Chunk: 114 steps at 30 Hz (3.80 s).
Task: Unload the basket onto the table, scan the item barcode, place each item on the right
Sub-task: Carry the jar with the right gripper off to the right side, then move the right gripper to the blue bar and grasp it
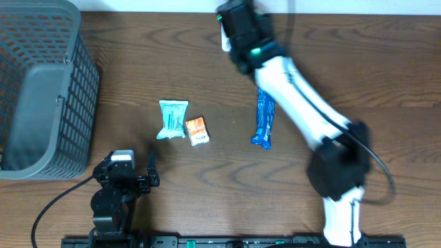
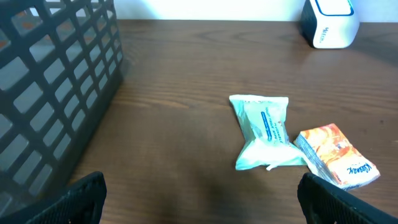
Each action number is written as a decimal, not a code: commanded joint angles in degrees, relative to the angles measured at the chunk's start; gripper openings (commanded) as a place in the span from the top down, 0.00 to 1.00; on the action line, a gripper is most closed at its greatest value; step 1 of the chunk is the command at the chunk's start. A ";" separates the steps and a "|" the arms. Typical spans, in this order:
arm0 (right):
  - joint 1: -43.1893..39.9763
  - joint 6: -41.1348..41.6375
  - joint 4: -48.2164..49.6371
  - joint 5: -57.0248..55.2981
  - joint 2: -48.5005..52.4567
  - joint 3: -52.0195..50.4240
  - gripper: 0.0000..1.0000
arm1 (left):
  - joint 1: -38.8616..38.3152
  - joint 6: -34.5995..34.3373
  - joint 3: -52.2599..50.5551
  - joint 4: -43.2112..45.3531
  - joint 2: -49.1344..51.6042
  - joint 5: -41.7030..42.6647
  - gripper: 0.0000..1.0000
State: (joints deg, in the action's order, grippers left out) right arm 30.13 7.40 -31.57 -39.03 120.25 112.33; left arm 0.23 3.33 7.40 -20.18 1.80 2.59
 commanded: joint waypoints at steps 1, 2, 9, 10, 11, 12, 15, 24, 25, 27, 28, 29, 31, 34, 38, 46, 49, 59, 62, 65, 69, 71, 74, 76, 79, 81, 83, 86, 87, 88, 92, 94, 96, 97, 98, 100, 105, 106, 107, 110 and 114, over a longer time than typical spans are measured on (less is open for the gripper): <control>-4.85 22.45 -17.05 -2.97 -8.70 1.25 0.38 | 0.20 0.94 -1.22 -0.26 -0.02 -0.90 0.02; -7.63 29.51 -26.71 -0.63 -10.64 1.25 0.39 | 0.20 0.94 -1.22 -0.26 -0.02 -0.90 0.02; -23.39 44.72 -49.16 7.32 -10.99 0.92 0.41 | 0.20 0.94 -1.22 -0.26 -0.02 -0.92 0.02; -27.93 44.65 -50.56 9.86 -10.45 0.35 0.41 | 0.20 0.94 -1.22 -0.26 -0.02 -0.90 0.02; -30.36 44.59 -50.97 10.93 -10.19 -0.07 0.39 | 0.20 0.94 -1.22 -0.26 -0.02 -0.90 0.02; -32.98 44.26 -51.12 11.85 -9.97 -0.70 0.36 | 0.20 0.94 -1.22 -0.26 -0.02 -0.92 0.02; -40.61 44.22 -50.93 13.09 -9.57 -2.69 0.34 | 0.20 0.94 -1.22 -0.26 -0.02 -0.90 0.02; -61.75 37.99 -35.21 26.80 -6.75 -14.49 0.36 | 0.20 0.94 -1.22 -0.26 -0.02 -0.92 0.02; -63.17 37.03 -32.81 27.47 -6.47 -16.04 0.36 | 0.20 0.94 -1.22 -0.26 -0.02 -0.92 0.02; -66.05 36.85 -28.46 28.52 -5.81 -19.28 0.37 | 0.20 0.94 -1.22 -0.26 -0.02 -0.92 0.02; -67.14 36.85 -26.23 28.98 -5.66 -20.76 0.37 | 0.20 0.94 -1.22 -0.26 -0.02 -0.92 0.02; -68.11 36.85 -24.46 29.24 -5.57 -21.86 0.36 | 0.20 0.94 -1.22 -0.26 -0.02 -0.92 0.02; -69.96 36.79 -20.61 29.51 -5.57 -24.11 0.33 | 0.20 0.94 -1.22 -0.26 -0.02 -0.90 0.02; -72.70 36.65 -18.18 29.53 -5.57 -25.86 0.31 | 0.20 0.94 -1.22 -0.26 -0.02 -0.92 0.02; -74.25 36.65 -17.86 29.53 -5.57 -25.90 0.26 | 0.20 0.94 -1.22 -0.26 -0.02 -0.90 0.02; -74.84 30.01 -17.22 41.20 -5.62 -21.94 0.01 | 0.20 0.94 -1.22 -0.26 -0.02 -0.92 0.02; -74.75 27.85 -23.80 46.58 -5.66 -13.97 0.01 | 0.20 0.94 -1.22 -0.26 -0.02 -0.90 0.02; -64.72 19.43 -49.94 66.31 -7.80 10.34 0.01 | 0.20 0.94 -1.22 -0.26 -0.02 -0.90 0.02; -54.55 14.73 -53.57 64.08 -7.63 9.22 0.01 | 0.20 0.94 -1.22 -0.26 -0.02 -0.92 0.02; -43.76 15.19 -52.78 56.74 -7.63 6.91 0.01 | 0.20 0.94 -1.22 -0.26 -0.02 -0.92 0.02; -28.63 21.97 -49.00 40.89 -7.17 4.04 0.01 | 0.20 0.94 -1.22 -0.26 -0.02 -0.92 0.02; -19.30 29.57 -48.24 27.15 -5.88 3.58 0.01 | 0.20 0.94 -1.22 -0.26 -0.02 -0.92 0.02; -8.50 36.89 -46.56 20.46 -2.95 3.56 0.02 | 0.20 0.94 -1.22 -0.26 -0.02 -0.90 0.02; -4.35 37.03 -44.76 19.96 -0.63 3.56 0.03 | 0.20 0.94 -1.22 -0.26 -0.02 -0.90 0.02; 0.50 41.38 -44.15 14.88 4.28 3.56 0.04 | 0.20 0.94 -1.22 -0.26 -0.02 -0.90 0.02; 3.13 46.38 -45.64 12.98 8.92 3.56 0.09 | 0.20 0.94 -1.22 -0.26 -0.02 -0.92 0.02; 4.17 49.96 -46.99 12.94 11.02 3.56 0.14 | 0.20 0.94 -1.22 -0.26 -0.02 -0.92 0.02; 5.20 53.51 -48.06 12.17 13.11 3.56 0.16 | 0.20 0.94 -1.22 -0.26 -0.02 -0.92 0.02; 5.44 53.70 -47.69 11.96 13.90 3.56 0.16 | 0.20 0.94 -1.22 -0.26 -0.02 -0.90 0.02; 5.46 53.81 -47.54 11.85 14.08 3.50 0.16 | 0.20 0.94 -1.22 -0.26 -0.02 -0.92 0.02; 5.44 53.88 -47.50 11.06 15.78 2.80 0.17 | 0.20 0.94 -1.22 -0.26 -0.02 -0.92 0.02; 5.44 53.90 -47.47 10.73 16.79 2.19 0.17 | 0.20 0.94 -1.22 -0.26 -0.02 -0.92 0.02; 5.44 53.86 -47.52 10.62 18.36 1.86 0.19 | 0.20 0.94 -1.22 -0.26 -0.02 -0.92 0.02; 5.46 53.83 -47.56 10.62 19.41 1.86 0.21 | 0.20 0.94 -1.22 -0.26 -0.02 -0.90 0.02; 5.51 53.83 -47.56 10.60 20.09 1.86 0.21 | 0.20 0.94 -1.22 -0.26 -0.02 -0.92 0.02; 5.64 53.22 -47.74 10.62 22.25 1.86 0.24 | 0.20 0.94 -1.22 -0.26 -0.02 -0.92 0.02; 5.64 53.27 -50.99 8.63 24.37 1.84 0.52 | 0.20 0.94 -1.22 -0.26 -0.02 -0.90 0.02; 5.60 53.53 -51.74 7.96 24.81 1.81 0.58 | 0.20 0.94 -1.22 -0.26 -0.02 -0.92 0.02; 5.57 53.64 -52.15 7.82 24.81 1.81 0.62 | 0.20 0.94 -1.22 -0.26 -0.02 -0.92 0.02; 5.55 53.70 -52.83 7.78 25.11 1.07 0.69 | 0.20 0.94 -1.22 -0.26 -0.02 -0.92 0.02; 5.53 55.34 -52.50 7.80 25.18 -1.70 0.92 | 0.20 0.94 -1.22 -0.26 -0.02 -0.90 0.02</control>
State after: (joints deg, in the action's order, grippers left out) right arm 35.18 61.28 -84.55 -32.71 143.02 113.40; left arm 0.23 3.46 7.40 -20.16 1.89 2.57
